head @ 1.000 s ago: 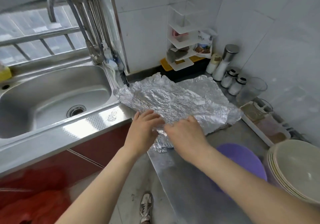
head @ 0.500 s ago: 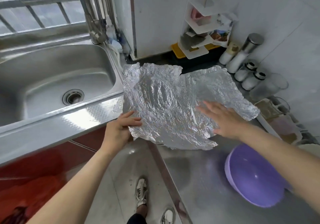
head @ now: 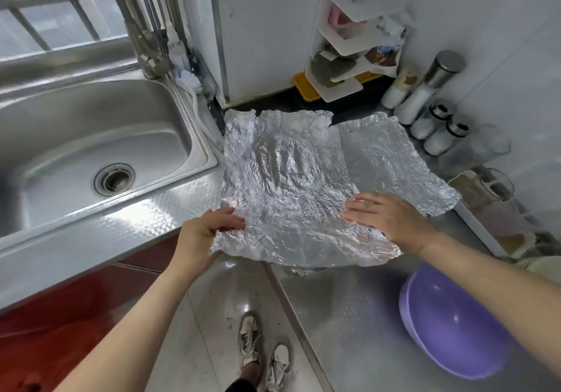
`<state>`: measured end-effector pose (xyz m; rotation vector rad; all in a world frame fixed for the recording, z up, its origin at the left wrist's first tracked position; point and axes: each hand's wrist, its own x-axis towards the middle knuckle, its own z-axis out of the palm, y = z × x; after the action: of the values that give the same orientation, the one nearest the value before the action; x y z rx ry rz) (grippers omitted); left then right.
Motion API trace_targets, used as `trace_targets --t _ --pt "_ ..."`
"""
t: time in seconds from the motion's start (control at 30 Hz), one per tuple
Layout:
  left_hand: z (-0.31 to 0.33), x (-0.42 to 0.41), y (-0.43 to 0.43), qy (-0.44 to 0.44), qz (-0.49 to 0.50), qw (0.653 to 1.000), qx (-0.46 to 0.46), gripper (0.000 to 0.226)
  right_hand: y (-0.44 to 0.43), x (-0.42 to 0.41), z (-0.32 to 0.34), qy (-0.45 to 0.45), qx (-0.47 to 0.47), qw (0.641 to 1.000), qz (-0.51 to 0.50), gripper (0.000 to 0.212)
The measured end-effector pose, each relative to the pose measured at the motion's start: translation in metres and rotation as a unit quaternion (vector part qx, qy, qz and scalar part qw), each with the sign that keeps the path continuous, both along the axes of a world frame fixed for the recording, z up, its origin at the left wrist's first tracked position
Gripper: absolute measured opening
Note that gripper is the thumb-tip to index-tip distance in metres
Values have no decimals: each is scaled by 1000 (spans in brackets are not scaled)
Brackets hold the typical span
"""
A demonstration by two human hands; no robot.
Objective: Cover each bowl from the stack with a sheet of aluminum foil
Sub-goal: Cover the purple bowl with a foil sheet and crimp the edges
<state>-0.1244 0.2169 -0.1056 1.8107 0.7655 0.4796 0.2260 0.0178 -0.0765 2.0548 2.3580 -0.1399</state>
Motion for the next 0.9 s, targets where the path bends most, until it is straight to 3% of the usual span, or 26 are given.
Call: trace_targets --t 0.07,0.2,0.27,0.33,0.43,0.53,0.63,0.73,0.9 --pt "-2 9 -10 46 2 998 39 27 -6 12 1 4 12 1000 9 33" --pt "-7 35 -35 116 24 993 24 22 -15 20 -3 84 -42 989 -112 34" --pt "-10 41 -41 168 15 985 45 26 -22 19 -7 184 -104 958 -192 37" --pt "-13 48 -45 195 19 979 62 32 -25 20 -6 282 -100 919 -256 38" --pt "-17 51 -46 197 38 979 45 25 -20 18 -3 343 -126 891 -271 32" --pt "-17 56 -43 219 63 973 33 9 -16 22 -6 369 -110 866 -318 12" --pt "-20 61 -40 209 87 974 -15 17 -10 28 -9 298 -114 869 -378 15" --pt "-19 69 -37 189 121 973 -60 7 -2 31 -9 269 -136 856 -420 36" --pt "-16 90 -31 213 166 962 -48 20 7 29 -9 324 -130 813 -466 31"
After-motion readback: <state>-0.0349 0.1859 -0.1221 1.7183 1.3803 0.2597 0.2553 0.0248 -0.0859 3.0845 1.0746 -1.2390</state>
